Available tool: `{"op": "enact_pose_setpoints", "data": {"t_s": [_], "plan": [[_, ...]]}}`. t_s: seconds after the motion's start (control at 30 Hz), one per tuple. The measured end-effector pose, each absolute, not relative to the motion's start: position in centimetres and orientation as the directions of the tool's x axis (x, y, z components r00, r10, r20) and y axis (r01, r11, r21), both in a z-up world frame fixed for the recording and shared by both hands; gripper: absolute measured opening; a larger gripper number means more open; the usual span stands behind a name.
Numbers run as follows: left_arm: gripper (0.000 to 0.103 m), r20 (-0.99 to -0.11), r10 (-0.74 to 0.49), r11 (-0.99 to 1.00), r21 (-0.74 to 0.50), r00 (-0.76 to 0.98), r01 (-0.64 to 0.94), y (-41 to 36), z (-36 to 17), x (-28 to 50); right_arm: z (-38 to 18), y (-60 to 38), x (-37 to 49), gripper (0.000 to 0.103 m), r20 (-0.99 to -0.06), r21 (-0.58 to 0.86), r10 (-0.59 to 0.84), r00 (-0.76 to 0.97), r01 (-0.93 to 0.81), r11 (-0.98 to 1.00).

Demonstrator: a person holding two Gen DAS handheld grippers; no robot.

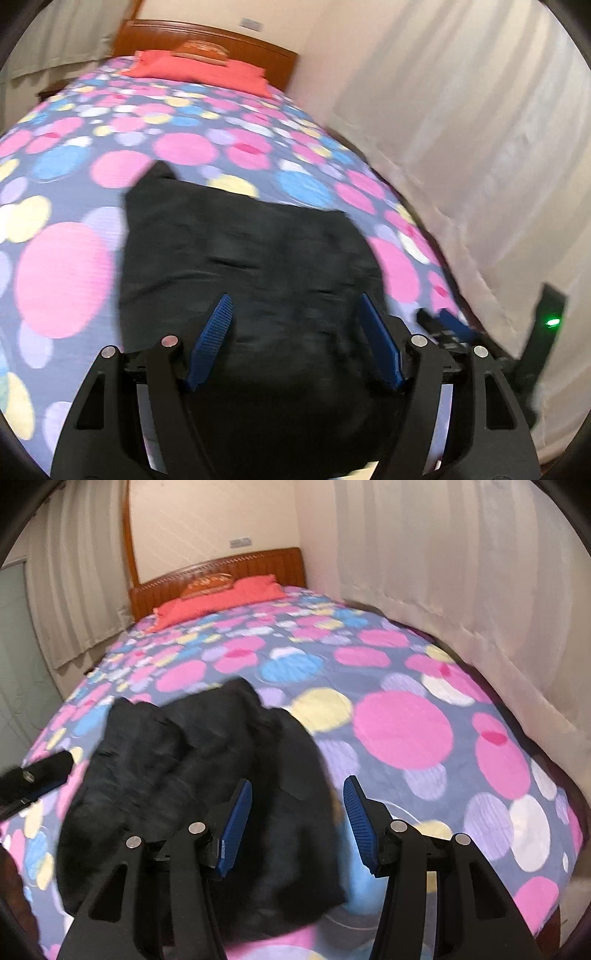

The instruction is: Fold large clothes

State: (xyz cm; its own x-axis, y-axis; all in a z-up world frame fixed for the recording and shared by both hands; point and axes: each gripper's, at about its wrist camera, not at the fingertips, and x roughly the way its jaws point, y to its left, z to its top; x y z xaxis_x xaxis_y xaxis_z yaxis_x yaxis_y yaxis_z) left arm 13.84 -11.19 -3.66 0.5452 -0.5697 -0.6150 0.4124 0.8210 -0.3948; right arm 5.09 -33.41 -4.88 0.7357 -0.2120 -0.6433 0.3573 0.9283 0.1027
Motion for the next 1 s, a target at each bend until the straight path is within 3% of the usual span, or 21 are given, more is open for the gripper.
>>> {"op": "enact_pose_setpoints", "data": {"t_s": [0.07,0.17,0.3,0.4,0.43,0.47,0.5,0.57,0.8,1.0], "plan": [[0.070,-0.618,-0.538,0.843,-0.387,0.574,0.373,-9.2,-3.8,14.2,-4.1,-32.2,6.1,0.069,-0.632,0.128,-0.169,0.756,0.317,0.940],[0.070,-0.632,-0.491,0.871,-0.378,0.599,0.315,-6.5,-4.7,15.6,-4.0,-30.7,7.6,0.078,-0.638,0.157,-0.119,0.761,0.280,0.947],[0.071,-0.657,-0.462,0.885,-0.382,0.596,0.265,-4.3,-6.7,16.4,-6.2,-29.1,10.2,0.080,-0.723,0.131,-0.091,0.685,0.265,0.955],[0.071,-0.673,-0.470,0.880,-0.411,0.571,0.239,-3.1,-8.7,16.5,-8.2,-28.9,11.0,0.079,-0.760,0.198,-0.011,0.650,0.248,0.948],[0.071,-0.675,-0.477,0.876,-0.421,0.563,0.237,-3.0,-9.0,16.4,-8.7,-29.0,10.9,0.075,-0.755,0.235,0.020,0.656,0.243,0.941],[0.073,-0.673,-0.489,0.869,-0.435,0.554,0.238,-2.8,-9.6,16.3,-9.0,-29.0,10.9,0.040,-0.754,0.254,0.038,0.655,0.238,0.937],[0.074,-0.669,-0.501,0.862,-0.445,0.550,0.243,-2.7,-9.9,16.3,-9.2,-29.1,11.1,0.021,-0.757,0.273,0.067,0.650,0.221,0.936],[0.076,-0.661,-0.512,0.855,-0.454,0.549,0.250,-2.7,-9.9,16.1,-8.8,-29.1,11.0,0.011,-0.747,0.258,0.060,0.662,0.206,0.944],[0.076,-0.622,-0.571,0.820,-0.467,0.536,0.332,-5.7,-8.3,15.7,-7.3,-32.0,10.0,0.007,-0.724,0.185,-0.037,0.689,0.245,0.952],[0.077,-0.682,-0.552,0.832,-0.413,0.480,0.371,-11.5,-10.0,16.0,-11.2,-35.8,9.9,0.008,-0.769,0.160,-0.074,0.635,0.304,0.939]]}}
